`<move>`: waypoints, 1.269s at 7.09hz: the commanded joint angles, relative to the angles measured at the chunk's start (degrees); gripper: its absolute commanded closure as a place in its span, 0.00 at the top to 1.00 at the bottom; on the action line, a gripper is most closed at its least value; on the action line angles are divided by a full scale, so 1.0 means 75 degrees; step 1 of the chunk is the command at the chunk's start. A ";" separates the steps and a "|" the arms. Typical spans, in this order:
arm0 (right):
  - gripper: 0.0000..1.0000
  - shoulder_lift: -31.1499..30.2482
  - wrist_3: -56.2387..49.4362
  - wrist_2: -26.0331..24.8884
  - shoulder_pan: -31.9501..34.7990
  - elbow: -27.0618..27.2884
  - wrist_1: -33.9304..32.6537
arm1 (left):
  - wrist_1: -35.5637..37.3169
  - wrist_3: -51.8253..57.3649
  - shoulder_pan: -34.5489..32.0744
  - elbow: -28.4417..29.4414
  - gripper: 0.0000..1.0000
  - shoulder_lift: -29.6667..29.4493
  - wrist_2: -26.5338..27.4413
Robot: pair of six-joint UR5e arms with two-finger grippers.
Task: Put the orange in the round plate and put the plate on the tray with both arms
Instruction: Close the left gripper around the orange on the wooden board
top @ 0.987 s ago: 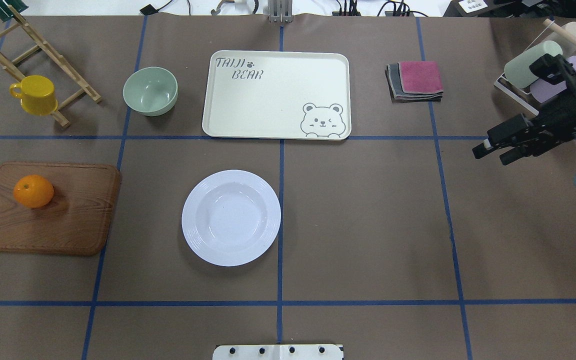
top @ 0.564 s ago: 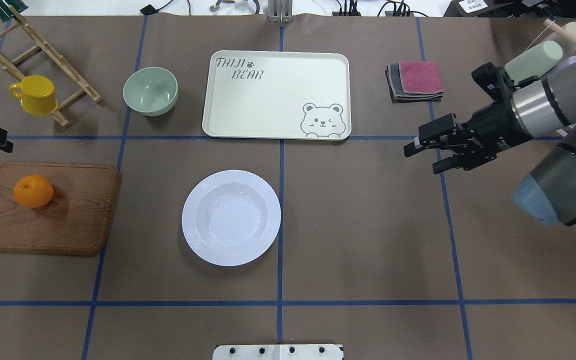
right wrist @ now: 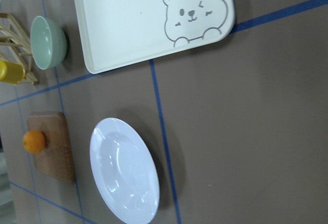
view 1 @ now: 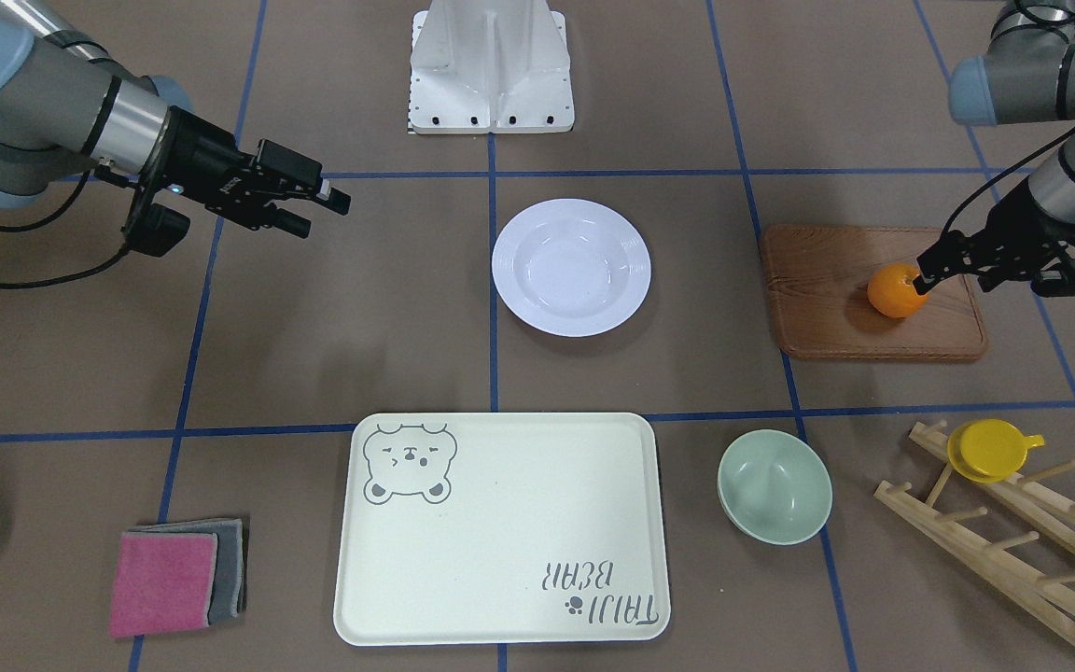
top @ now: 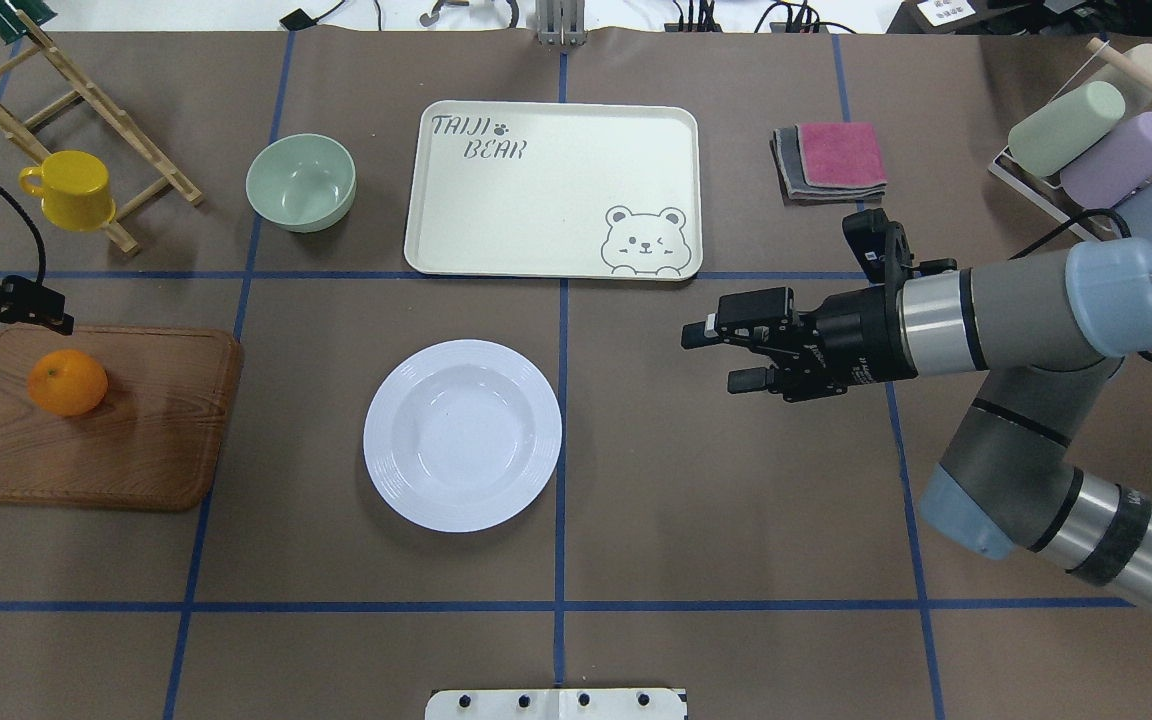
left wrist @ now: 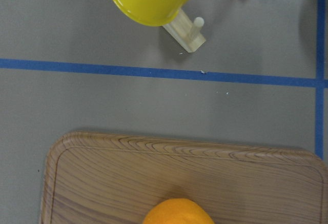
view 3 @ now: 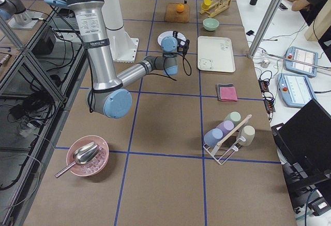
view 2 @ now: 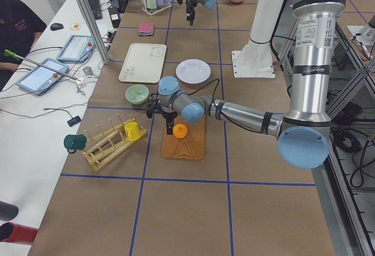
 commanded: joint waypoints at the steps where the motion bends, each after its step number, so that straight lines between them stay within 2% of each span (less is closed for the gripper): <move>1: 1.00 -0.0001 0.0025 -0.0118 -0.0170 -0.0014 0.0078 | -0.0305 -0.0377 0.0452 0.0145 0.99 0.0014 0.0385; 6: 1.00 -0.0013 0.0025 -0.0118 -0.0205 -0.0002 0.0089 | -0.0458 -0.0753 0.0922 0.0216 0.98 0.0131 0.0387; 7: 1.00 -0.0013 0.0014 -0.0129 -0.0205 -0.0002 0.0089 | -0.0551 -0.0778 0.0969 0.0239 0.93 0.0131 0.0387; 8: 1.00 -0.0013 0.0002 -0.0141 -0.0217 -0.0013 0.0089 | -0.0540 -0.0859 0.0981 0.0228 0.81 0.0131 0.0387; 9: 1.00 -0.0001 -0.0021 -0.0443 -0.0321 -0.0037 0.0101 | -0.0493 -0.0895 0.0981 0.0146 0.76 0.0073 0.0294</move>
